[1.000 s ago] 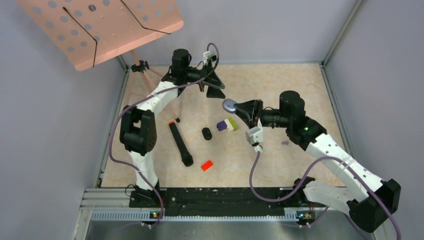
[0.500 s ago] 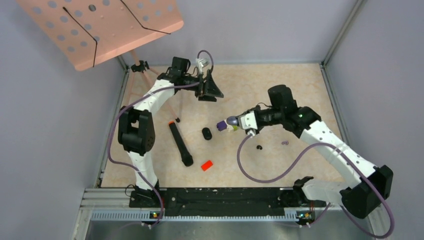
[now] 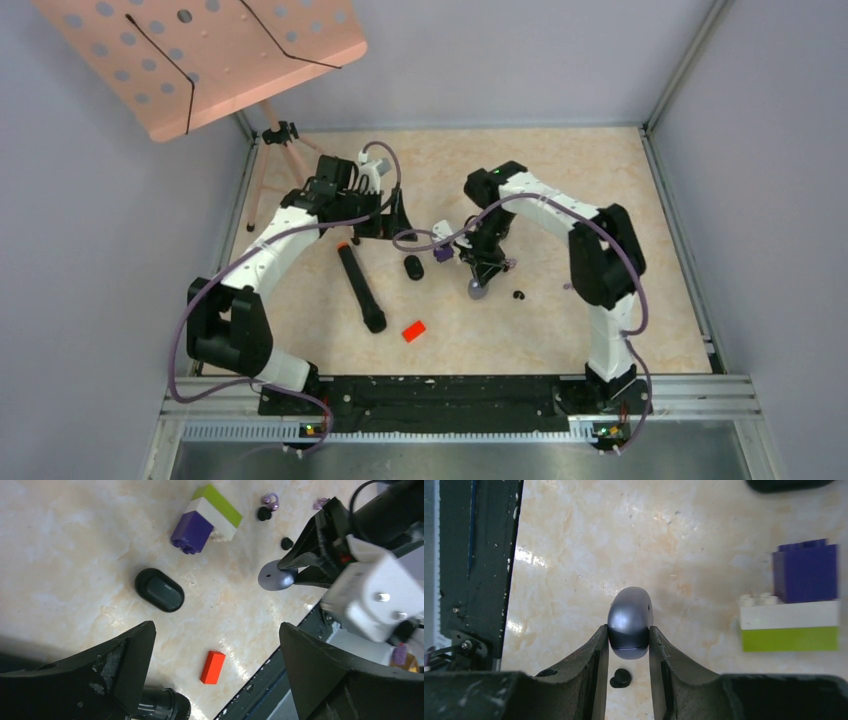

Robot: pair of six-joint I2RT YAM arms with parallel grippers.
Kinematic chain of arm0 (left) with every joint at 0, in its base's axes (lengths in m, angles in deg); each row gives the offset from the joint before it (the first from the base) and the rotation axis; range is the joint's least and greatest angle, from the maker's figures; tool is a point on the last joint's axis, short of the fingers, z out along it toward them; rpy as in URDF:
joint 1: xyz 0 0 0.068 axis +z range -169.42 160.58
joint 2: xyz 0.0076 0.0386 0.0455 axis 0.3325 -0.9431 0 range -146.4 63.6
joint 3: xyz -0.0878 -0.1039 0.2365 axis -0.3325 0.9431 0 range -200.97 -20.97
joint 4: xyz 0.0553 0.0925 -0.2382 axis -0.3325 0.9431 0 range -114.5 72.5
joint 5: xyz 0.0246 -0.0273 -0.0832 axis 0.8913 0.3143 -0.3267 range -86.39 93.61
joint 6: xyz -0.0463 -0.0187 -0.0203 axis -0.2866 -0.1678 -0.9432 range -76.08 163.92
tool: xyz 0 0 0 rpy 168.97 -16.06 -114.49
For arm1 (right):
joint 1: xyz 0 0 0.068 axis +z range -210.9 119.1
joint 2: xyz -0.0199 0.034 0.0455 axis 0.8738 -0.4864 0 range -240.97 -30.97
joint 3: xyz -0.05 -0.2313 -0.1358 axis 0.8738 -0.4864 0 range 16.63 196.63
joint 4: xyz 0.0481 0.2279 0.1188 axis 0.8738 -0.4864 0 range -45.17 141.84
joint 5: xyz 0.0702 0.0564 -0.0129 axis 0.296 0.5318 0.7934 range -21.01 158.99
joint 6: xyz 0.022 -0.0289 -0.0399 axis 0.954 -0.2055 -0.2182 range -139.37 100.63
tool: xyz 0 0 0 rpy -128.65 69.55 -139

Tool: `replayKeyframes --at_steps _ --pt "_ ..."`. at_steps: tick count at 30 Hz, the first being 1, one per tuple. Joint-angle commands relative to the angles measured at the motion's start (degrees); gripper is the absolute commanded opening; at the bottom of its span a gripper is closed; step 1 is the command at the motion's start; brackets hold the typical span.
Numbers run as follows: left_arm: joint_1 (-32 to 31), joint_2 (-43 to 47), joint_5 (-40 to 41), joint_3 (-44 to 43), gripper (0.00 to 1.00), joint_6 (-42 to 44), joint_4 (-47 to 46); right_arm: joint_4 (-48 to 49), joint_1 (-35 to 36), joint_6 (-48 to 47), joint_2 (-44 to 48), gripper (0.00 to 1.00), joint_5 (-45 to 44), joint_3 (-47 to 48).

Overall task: Insert the wireless bluetooth earbuds into the charging case
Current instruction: Place the charging case at the center of the board.

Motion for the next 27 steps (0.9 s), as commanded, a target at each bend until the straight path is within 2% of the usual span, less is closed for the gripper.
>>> replayKeyframes --at_steps 1,3,6,8,13,15,18,21,23,27 --pt "1.2 3.5 9.6 4.1 0.99 -1.9 -2.0 -10.5 3.3 0.3 -5.5 0.00 -5.6 4.6" --pt "3.0 5.0 11.5 6.5 0.99 -4.5 -3.6 -10.5 4.3 -0.1 -7.9 0.00 -7.3 5.0" --pt "6.5 5.0 8.3 7.5 0.99 -5.5 -3.1 -10.5 5.1 -0.2 -11.6 0.03 -8.0 6.5" --pt "7.5 5.4 7.2 7.8 0.99 -5.7 -3.3 -10.5 5.3 0.2 -13.9 0.10 -7.6 8.4" --pt "7.7 6.5 6.1 8.4 0.98 -5.8 -4.8 -8.6 4.6 5.7 -17.5 0.42 -5.4 14.9" --pt "7.8 6.4 4.9 8.3 0.98 -5.7 -5.3 -6.9 4.0 8.3 -16.6 0.47 -3.7 16.2" --pt "7.8 5.9 3.4 8.1 0.97 -5.6 -6.0 -3.9 3.5 12.3 -13.7 0.48 -2.4 15.3" --pt "7.8 5.9 4.7 8.0 0.96 -6.0 -6.1 3.3 3.0 20.4 -7.0 0.48 -3.8 8.7" --pt "7.8 6.2 5.8 8.2 0.96 -6.3 -6.0 12.3 2.6 27.6 0.8 0.49 -4.7 0.4" --pt "7.8 6.4 6.3 8.6 0.96 -6.4 -6.9 28.1 2.3 28.6 20.7 0.54 -2.8 -19.3"
